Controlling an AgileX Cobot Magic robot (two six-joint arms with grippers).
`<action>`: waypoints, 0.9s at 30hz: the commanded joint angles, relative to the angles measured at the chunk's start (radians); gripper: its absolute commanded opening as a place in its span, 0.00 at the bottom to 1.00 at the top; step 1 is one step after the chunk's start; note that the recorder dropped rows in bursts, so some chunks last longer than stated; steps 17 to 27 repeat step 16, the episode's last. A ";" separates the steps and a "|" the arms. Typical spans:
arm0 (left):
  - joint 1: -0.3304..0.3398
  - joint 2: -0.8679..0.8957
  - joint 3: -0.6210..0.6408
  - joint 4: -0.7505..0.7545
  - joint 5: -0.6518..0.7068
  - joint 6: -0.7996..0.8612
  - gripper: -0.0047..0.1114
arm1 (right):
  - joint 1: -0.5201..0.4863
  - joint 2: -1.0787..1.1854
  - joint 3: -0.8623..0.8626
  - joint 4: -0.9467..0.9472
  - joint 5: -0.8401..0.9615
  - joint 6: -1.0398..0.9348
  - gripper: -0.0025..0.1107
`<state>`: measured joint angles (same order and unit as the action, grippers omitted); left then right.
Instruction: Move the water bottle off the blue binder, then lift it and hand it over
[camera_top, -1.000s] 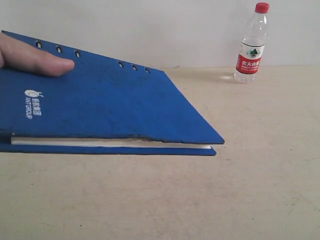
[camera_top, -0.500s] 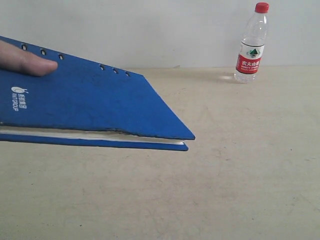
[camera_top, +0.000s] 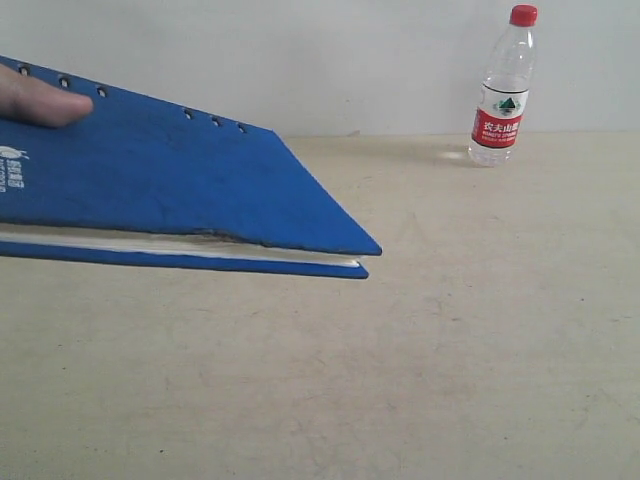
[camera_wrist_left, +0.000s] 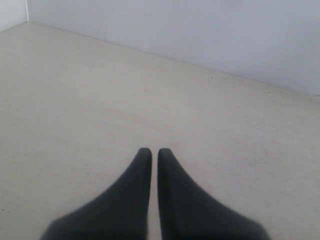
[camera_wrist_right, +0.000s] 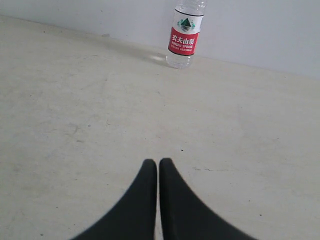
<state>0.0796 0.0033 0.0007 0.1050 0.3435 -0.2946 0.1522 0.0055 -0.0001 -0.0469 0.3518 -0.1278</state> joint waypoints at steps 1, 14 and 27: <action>-0.008 -0.003 -0.001 -0.003 -0.008 0.004 0.08 | -0.003 -0.006 0.000 -0.010 -0.006 -0.004 0.02; -0.008 -0.003 -0.001 -0.003 -0.008 0.004 0.08 | -0.003 -0.006 0.000 -0.010 -0.018 -0.004 0.02; -0.008 -0.003 -0.001 -0.003 -0.008 0.004 0.08 | -0.003 -0.006 0.000 -0.010 -0.018 -0.004 0.02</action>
